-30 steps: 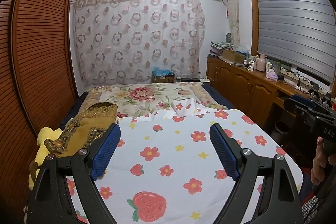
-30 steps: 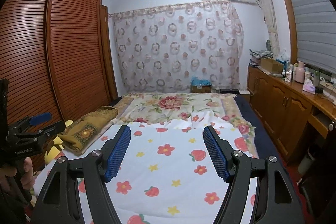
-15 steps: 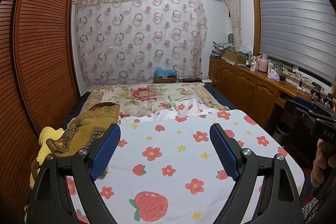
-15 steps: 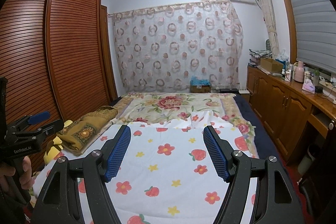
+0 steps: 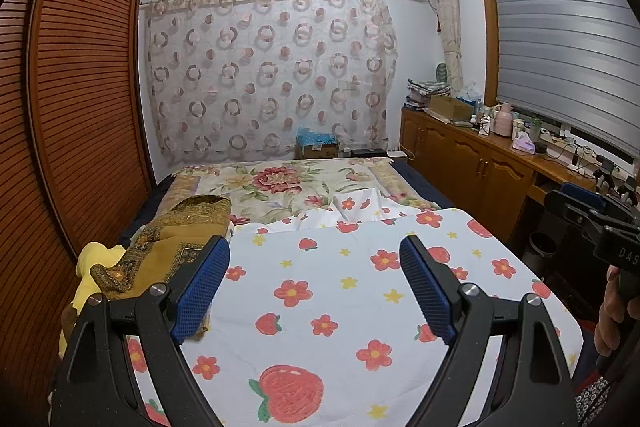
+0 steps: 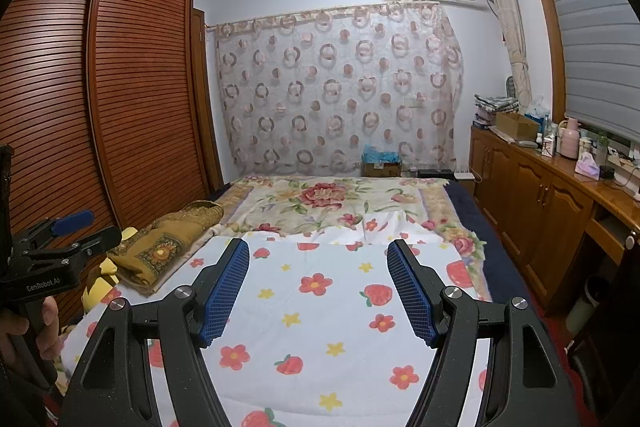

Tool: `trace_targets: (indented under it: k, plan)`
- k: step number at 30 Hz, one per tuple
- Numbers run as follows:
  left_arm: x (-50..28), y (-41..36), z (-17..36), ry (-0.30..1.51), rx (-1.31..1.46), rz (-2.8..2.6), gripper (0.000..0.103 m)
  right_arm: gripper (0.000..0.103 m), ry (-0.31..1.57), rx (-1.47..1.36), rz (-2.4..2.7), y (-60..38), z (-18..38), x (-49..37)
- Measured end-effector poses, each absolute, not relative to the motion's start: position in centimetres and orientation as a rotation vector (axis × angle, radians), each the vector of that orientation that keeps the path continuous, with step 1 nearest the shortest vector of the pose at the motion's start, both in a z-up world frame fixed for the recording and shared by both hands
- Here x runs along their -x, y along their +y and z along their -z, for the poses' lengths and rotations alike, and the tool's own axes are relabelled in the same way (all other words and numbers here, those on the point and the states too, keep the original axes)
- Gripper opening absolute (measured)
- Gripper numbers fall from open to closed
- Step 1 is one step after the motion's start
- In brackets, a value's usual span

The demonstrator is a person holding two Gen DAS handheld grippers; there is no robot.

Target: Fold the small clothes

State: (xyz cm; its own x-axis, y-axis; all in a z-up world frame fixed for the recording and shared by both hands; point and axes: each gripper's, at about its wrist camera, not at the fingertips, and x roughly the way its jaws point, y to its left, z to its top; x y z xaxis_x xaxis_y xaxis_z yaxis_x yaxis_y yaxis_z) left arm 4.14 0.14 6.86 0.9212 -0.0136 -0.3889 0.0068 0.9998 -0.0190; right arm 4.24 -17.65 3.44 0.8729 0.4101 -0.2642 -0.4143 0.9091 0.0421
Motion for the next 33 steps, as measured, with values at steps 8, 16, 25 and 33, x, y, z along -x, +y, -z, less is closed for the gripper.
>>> trace_targets:
  k: [8,16,25,33]
  plan:
    - [-4.15,0.41,-6.93,0.4,0.016,0.008,0.087,0.073,0.272,0.017,-0.432,-17.97,-3.55,-4.37]
    - [-4.15,0.42,-6.86,0.399,0.016,0.01,0.087,0.073,0.272,0.018,-0.431,-18.08,-3.49,-4.46]
    - [-4.13,0.45,-6.85,0.399,0.016,0.01,0.087,0.073,0.271,0.017,-0.435,-18.34,-3.56,-4.69]
    - [-4.12,0.41,-6.77,0.398,0.016,0.01,0.087,0.073,0.272,0.016,-0.435,-18.43,-3.49,-4.77]
